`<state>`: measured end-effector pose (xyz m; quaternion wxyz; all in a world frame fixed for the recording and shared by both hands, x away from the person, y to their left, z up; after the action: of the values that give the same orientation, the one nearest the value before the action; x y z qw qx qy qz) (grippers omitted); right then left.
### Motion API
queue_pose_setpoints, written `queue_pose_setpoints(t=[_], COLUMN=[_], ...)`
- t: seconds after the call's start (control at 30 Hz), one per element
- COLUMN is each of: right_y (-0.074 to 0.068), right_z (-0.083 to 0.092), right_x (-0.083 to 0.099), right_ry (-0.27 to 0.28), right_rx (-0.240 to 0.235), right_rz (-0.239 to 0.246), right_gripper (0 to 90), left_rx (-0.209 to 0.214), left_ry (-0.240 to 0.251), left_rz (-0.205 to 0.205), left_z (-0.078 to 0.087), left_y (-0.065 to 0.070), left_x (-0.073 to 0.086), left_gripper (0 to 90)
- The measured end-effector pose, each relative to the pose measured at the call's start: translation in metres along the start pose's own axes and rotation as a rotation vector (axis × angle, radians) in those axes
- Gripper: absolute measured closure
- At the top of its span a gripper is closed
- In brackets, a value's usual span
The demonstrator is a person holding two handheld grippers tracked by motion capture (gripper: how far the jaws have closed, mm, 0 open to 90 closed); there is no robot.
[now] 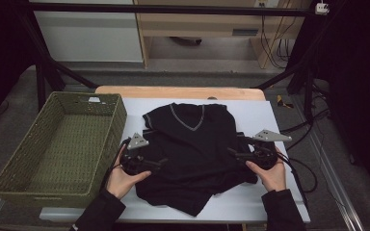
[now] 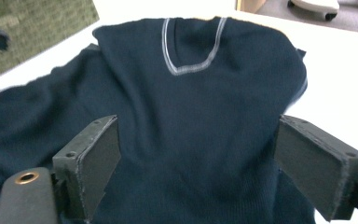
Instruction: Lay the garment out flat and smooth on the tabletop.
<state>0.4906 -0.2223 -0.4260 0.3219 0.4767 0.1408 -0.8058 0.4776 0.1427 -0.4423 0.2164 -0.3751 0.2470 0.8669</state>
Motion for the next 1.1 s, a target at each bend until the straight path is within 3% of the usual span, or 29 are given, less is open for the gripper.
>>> queue_pose_setpoints(t=[0.17, 0.33, 0.53, 0.63, 0.87, 0.97, 1.1], right_y=[-0.001, -0.003, -0.003, 0.002, 0.007, 0.008, 0.01], right_z=[0.003, 0.009, 0.012, 0.01, 0.001, 0.003, 0.006], right_x=[0.019, 0.026, 0.036, 0.043, 0.054, 0.053, 0.049], right_ry=[-0.062, -0.092, -0.142, -0.163, -0.206, -0.186, -0.16], right_rx=[0.001, -0.009, -0.022, -0.011, 0.008, 0.017, 0.015], right_rz=[0.007, 0.021, 0.058, 0.062, 0.096, 0.08, 0.048], right_gripper=[14.2, 16.4, 20.8, 29.8, 62.5, 74.5, 85.1], left_rx=[-0.005, -0.002, 0.002, -0.008, 0.004, 0.024, 0.031], left_ry=[-0.056, -0.066, -0.118, -0.129, -0.156, -0.174, -0.194], left_rz=[-0.001, 0.0, 0.009, 0.015, 0.032, 0.063, 0.072], left_z=[0.005, 0.005, 0.001, -0.002, -0.007, -0.005, -0.005], left_y=[0.005, 0.008, 0.001, -0.003, -0.006, -0.008, -0.011], left_x=[0.021, 0.035, 0.052, 0.057, 0.062, 0.061, 0.06], left_gripper=[3.4, 4.8, 10.5, 16.6, 36.2, 53.3, 74.9])
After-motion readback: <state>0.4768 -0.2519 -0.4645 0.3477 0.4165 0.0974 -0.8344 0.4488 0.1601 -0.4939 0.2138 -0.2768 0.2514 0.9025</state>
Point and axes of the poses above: each handheld gripper's, and its own axes: z roughly backward along the jaws, x roughly out of its underside, y roughly to its right, the point moved 3 cm from there along -z, roughly forward along the jaws, and after that the axes turned 12 degrees about z, right-handed, at the moved point
